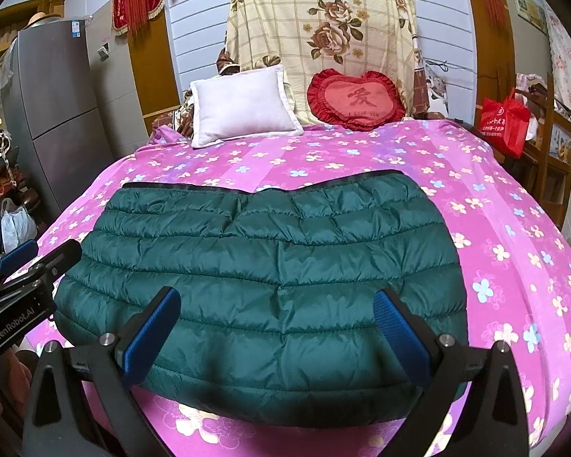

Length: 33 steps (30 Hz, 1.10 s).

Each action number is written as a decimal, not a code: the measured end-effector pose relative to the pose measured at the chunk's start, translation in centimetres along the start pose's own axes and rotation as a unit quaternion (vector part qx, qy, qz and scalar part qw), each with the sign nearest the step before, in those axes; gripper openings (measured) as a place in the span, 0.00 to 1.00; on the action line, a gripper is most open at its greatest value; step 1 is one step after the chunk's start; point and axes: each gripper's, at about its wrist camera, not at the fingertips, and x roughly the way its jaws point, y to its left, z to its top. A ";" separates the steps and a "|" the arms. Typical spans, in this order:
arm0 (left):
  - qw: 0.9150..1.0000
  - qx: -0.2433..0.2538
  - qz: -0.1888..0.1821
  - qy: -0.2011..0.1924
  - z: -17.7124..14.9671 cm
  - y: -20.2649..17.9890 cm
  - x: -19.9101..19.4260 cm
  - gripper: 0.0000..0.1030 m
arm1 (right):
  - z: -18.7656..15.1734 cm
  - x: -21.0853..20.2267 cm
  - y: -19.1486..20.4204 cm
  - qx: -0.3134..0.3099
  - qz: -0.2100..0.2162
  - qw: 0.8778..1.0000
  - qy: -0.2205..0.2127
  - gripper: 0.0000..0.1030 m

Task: Fold large clothes

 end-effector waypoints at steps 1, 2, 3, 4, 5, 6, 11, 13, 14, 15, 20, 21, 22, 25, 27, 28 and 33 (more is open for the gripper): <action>1.000 0.000 0.000 0.000 0.0 0.0 0.0 0.49 | -0.1 0.1 0.0 0.000 0.000 1.000 0.001 1.00; 1.000 0.000 0.000 0.000 0.0 0.0 0.0 0.49 | -0.1 0.1 0.1 0.001 0.000 1.000 0.002 1.00; 1.000 0.000 0.000 0.000 0.0 0.0 0.0 0.49 | -0.2 0.2 0.2 0.002 0.001 1.000 0.003 1.00; 1.000 0.000 0.000 0.000 0.0 0.0 0.0 0.49 | -0.2 0.3 0.2 0.002 0.001 1.000 0.004 1.00; 1.000 0.001 0.001 0.000 0.0 0.0 0.0 0.49 | -0.3 0.4 0.3 0.003 0.002 1.000 0.004 1.00; 1.000 0.000 0.000 0.000 0.0 0.0 0.0 0.49 | -0.4 0.4 0.3 0.003 0.002 1.000 0.005 1.00; 1.000 0.000 0.000 -0.001 0.0 0.0 0.0 0.49 | -0.4 0.3 0.3 0.003 0.002 1.000 0.004 1.00; 1.000 0.000 0.001 0.000 -0.1 0.0 0.0 0.49 | -0.4 0.3 0.3 0.004 0.002 1.000 0.004 1.00; 1.000 0.000 0.000 0.000 -0.1 0.0 0.0 0.49 | -0.5 0.4 0.4 0.004 0.002 1.000 0.003 1.00; 1.000 0.000 0.001 0.000 -0.1 0.0 0.0 0.49 | -0.5 0.4 0.4 0.004 0.002 1.000 0.004 1.00; 1.000 0.000 0.000 0.000 0.0 0.0 0.0 0.49 | -0.4 0.4 0.4 0.003 0.002 1.000 0.006 1.00; 1.000 0.000 0.000 0.000 -0.1 0.0 0.0 0.49 | -0.4 0.4 0.3 0.003 0.002 1.000 0.006 1.00; 1.000 0.000 0.001 0.000 0.0 0.0 0.0 0.49 | -0.4 0.5 0.3 0.003 0.002 1.000 0.006 1.00; 1.000 0.000 0.000 0.001 0.0 -0.1 0.0 0.49 | -0.5 0.5 0.4 0.004 0.002 1.000 0.007 1.00; 1.000 -0.001 0.000 0.002 -0.2 0.0 0.0 0.49 | -0.5 0.6 0.4 0.004 0.002 1.000 0.007 1.00; 1.000 -0.001 0.000 0.002 -0.4 0.0 0.1 0.49 | -0.5 0.6 0.5 0.004 0.002 1.000 0.008 1.00; 1.000 -0.002 0.001 0.005 -0.8 0.2 0.1 0.49 | -0.7 0.6 0.5 0.005 0.003 1.000 0.009 1.00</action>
